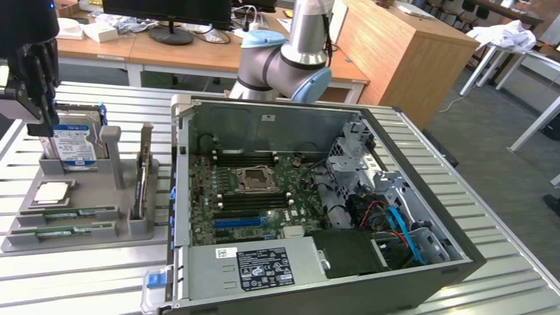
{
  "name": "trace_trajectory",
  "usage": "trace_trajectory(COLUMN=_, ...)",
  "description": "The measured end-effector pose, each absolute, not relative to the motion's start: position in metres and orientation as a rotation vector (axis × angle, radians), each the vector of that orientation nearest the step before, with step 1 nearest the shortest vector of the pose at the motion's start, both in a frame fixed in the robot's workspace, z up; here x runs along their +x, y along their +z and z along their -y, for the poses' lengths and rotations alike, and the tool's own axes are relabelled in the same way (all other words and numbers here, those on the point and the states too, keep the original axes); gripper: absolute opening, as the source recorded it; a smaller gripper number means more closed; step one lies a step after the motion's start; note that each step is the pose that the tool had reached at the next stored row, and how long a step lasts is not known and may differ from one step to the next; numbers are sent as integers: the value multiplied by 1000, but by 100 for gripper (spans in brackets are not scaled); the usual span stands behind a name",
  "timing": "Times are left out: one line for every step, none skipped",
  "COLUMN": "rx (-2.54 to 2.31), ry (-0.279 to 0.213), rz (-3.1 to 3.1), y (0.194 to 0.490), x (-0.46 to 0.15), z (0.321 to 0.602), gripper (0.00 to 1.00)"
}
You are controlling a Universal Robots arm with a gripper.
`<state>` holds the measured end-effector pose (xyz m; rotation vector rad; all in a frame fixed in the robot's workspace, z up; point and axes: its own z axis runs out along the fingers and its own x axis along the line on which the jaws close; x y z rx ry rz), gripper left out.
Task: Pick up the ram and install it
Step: 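Pick up the ram and move it above insertion slot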
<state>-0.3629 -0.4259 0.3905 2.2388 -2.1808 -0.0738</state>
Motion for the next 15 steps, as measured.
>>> trace_trajectory(rx=2239, ry=-74, rz=2181, y=390, x=-363, z=426, gripper=30)
trace_trajectory(rx=2239, ry=-74, rz=2181, y=390, x=-363, z=426, gripper=30)
trace_trajectory(rx=2239, ry=-74, rz=2181, y=390, x=-363, z=426, gripper=30)
trace_trajectory(rx=2239, ry=-73, rz=2181, y=390, x=-363, z=426, gripper=30)
trace_trajectory(rx=2239, ry=-73, rz=2181, y=389, x=-363, z=426, gripper=30)
trace_trajectory(rx=2239, ry=-73, rz=2181, y=389, x=-363, z=426, gripper=30)
trace_trajectory(rx=2239, ry=-73, rz=2181, y=389, x=-363, z=426, gripper=30)
trace_trajectory(rx=2239, ry=-73, rz=2181, y=389, x=-363, z=426, gripper=30)
trace_trajectory(rx=2239, ry=-73, rz=2181, y=388, x=-363, z=426, gripper=30)
trace_trajectory(rx=2240, ry=-73, rz=2182, y=388, x=-363, z=426, gripper=30)
trace_trajectory(rx=2240, ry=-73, rz=2182, y=388, x=-363, z=426, gripper=30)
trace_trajectory(rx=2240, ry=-73, rz=2182, y=387, x=-363, z=426, gripper=30)
trace_trajectory(rx=2240, ry=-73, rz=2182, y=387, x=-363, z=426, gripper=30)
trace_trajectory(rx=2240, ry=-73, rz=2182, y=387, x=-363, z=426, gripper=30)
trace_trajectory(rx=2240, ry=-73, rz=2182, y=387, x=-363, z=426, gripper=30)
